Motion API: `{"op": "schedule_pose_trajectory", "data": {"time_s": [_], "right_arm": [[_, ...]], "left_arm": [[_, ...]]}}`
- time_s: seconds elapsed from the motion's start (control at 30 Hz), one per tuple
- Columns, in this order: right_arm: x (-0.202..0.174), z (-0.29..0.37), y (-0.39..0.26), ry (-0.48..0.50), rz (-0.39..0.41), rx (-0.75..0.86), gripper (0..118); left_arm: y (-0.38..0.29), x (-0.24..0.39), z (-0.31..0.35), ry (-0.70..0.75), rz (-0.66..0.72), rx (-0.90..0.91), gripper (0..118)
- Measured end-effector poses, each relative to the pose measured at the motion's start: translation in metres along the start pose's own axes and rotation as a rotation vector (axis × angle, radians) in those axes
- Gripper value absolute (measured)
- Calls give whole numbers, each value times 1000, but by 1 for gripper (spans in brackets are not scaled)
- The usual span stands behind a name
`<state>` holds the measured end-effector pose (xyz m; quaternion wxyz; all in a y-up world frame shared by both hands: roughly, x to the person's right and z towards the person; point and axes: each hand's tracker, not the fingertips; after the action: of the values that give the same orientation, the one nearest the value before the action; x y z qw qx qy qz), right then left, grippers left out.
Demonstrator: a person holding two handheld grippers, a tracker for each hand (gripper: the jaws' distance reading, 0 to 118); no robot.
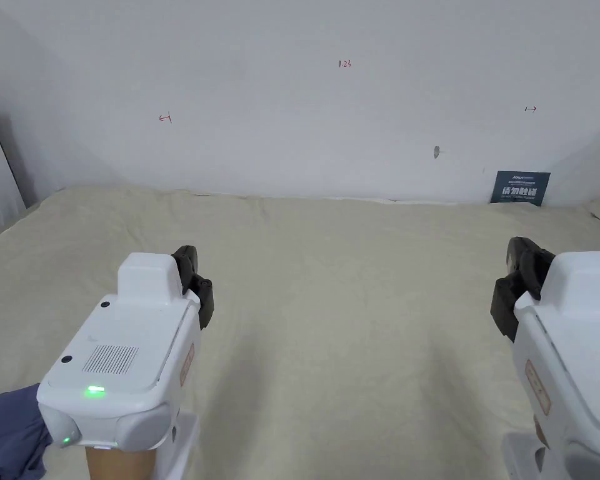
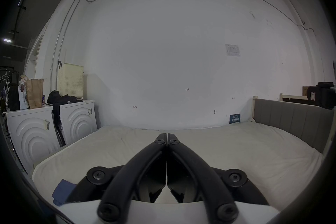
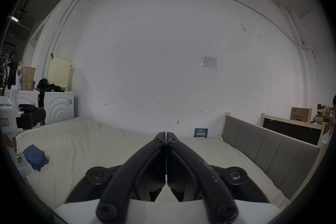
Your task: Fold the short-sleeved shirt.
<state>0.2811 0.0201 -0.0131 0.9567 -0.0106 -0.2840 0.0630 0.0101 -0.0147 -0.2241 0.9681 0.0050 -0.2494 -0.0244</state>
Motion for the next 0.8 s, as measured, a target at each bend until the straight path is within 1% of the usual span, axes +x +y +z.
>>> {"op": "schedule_pose_trajectory", "data": {"time_s": [0.8], "right_arm": [[-1,3,2,-2,3,5,3]], "left_arm": [[1,-1,2,2,7,3,1]]}}
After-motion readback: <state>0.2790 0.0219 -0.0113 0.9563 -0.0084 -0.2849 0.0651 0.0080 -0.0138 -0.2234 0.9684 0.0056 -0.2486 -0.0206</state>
